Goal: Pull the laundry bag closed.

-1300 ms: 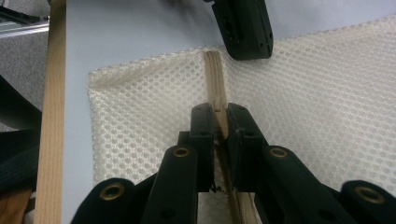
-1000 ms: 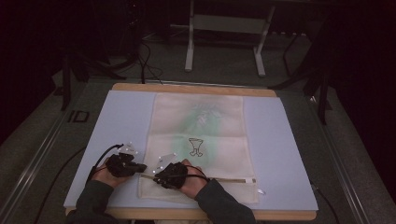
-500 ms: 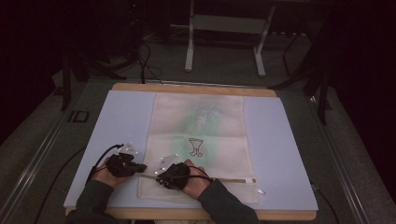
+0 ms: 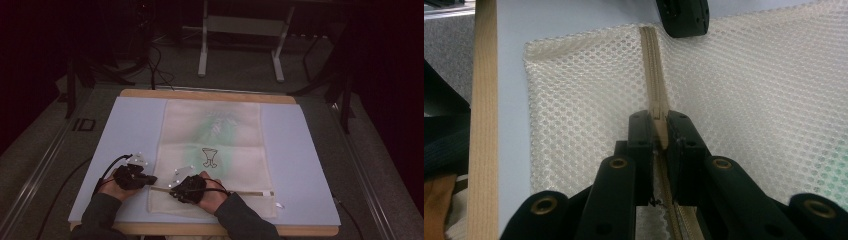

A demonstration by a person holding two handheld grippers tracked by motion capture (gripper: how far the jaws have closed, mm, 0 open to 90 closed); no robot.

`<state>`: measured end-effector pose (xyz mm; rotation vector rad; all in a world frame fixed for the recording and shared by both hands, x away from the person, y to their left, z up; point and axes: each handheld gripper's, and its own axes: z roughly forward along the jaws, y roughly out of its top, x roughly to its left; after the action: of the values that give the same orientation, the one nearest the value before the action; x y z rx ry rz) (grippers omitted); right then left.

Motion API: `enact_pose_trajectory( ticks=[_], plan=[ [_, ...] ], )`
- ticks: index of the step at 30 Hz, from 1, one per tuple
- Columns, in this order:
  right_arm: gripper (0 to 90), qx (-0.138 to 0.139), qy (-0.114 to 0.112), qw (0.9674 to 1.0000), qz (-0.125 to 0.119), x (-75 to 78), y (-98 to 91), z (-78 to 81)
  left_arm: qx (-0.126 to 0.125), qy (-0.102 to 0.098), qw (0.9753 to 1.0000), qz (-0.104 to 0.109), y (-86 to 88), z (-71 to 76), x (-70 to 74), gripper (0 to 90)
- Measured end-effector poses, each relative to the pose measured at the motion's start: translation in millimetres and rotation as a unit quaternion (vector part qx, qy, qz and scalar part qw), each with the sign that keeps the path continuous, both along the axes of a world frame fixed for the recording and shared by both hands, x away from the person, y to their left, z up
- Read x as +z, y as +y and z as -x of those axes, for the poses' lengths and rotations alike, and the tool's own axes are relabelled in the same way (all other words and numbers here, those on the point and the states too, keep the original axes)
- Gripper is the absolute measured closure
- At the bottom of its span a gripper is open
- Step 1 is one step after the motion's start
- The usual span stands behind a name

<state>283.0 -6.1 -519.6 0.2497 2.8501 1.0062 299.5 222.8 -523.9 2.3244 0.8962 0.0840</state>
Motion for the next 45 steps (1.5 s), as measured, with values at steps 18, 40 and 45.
enact_pose_trajectory(
  ticks=[18, 40, 45],
  plan=[
    [82.2, -0.002, -0.005, 1.0000, 0.003, 0.5, -5.7, 3.3, 0.000, 0.000, 1.0000, -0.001, -0.3, 0.2, 0.1, 90.0],
    [82.2, -0.007, -0.004, 0.9999, 0.006, -0.6, -20.0, 6.0, 0.000, -0.001, 1.0000, -0.002, -0.5, 0.4, 0.1, 90.0],
    [82.2, -0.008, -0.005, 0.9999, 0.008, -0.1, -23.0, 6.6, 0.000, -0.001, 1.0000, -0.002, -0.6, 0.5, 0.1, 90.0]
  ],
)
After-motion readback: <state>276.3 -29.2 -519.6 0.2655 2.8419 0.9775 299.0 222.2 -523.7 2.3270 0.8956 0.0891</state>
